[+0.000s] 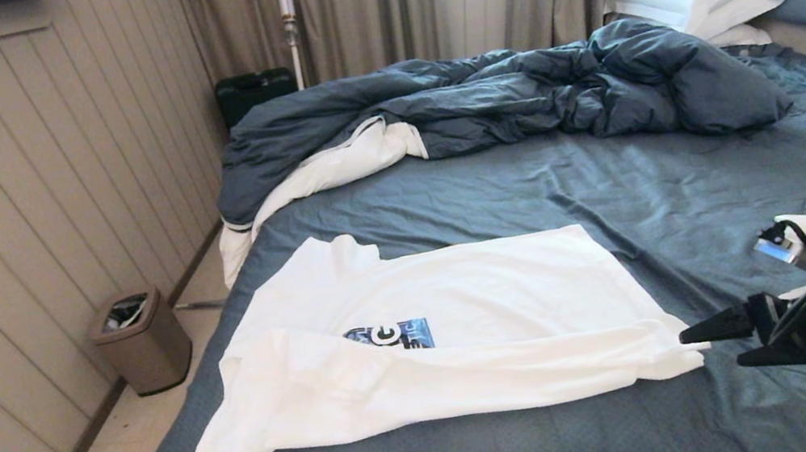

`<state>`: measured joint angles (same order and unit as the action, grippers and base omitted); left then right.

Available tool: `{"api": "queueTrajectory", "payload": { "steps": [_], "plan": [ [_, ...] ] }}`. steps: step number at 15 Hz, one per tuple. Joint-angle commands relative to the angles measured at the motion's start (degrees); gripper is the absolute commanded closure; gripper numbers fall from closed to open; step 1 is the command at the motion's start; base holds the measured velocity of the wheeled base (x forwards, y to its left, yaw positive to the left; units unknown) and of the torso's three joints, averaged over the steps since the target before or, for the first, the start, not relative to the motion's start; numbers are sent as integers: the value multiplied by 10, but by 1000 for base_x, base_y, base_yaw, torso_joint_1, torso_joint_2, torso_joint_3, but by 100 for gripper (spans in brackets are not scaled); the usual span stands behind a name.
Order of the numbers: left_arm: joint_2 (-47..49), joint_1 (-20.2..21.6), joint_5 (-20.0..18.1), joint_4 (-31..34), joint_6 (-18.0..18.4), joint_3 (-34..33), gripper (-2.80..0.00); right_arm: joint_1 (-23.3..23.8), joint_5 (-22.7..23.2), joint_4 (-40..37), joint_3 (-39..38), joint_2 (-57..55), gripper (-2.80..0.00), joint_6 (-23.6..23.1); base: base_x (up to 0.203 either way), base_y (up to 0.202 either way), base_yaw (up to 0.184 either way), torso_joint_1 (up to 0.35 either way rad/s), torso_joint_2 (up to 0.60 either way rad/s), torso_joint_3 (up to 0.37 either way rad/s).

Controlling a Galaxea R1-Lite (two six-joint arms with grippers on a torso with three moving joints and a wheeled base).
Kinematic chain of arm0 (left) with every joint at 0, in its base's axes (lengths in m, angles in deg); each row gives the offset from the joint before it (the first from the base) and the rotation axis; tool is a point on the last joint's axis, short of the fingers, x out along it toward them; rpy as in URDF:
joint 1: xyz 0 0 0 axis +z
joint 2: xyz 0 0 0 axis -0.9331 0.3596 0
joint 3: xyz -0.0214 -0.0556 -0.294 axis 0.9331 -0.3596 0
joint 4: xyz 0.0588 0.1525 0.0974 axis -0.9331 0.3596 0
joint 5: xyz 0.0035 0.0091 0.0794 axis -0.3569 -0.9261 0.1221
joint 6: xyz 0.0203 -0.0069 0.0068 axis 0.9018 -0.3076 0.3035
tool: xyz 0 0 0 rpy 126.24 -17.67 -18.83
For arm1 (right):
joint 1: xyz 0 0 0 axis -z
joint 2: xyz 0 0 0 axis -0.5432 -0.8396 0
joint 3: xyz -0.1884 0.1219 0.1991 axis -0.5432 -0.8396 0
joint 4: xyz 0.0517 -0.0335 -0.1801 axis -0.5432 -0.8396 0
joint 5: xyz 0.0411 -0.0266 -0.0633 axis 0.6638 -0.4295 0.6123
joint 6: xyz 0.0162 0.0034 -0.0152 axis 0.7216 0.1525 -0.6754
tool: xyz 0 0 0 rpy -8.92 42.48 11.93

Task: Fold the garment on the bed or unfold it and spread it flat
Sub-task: Fold the white T-shirt

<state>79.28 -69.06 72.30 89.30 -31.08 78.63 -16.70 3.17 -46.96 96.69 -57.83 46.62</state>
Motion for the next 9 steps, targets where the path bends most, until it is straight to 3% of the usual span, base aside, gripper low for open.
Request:
{"api": "queueTrajectory", "payload": {
  "steps": [1, 3, 9],
  "plan": [
    [-7, 0, -18, -26, -3, -18, 0, -2, 2, -1, 1, -3, -280, 6, 0, 0, 0, 0, 0, 0],
    [-8, 0, -29, 12, -43, -20, 0, -8, 2, 0, 10, -7, -280, 24, 0, 0, 0, 0, 0, 0],
    [-8, 0, -27, 14, -43, -19, 0, -29, -3, 0, 43, -34, -280, 49, 0, 0, 0, 0, 0, 0]
  ]
}}
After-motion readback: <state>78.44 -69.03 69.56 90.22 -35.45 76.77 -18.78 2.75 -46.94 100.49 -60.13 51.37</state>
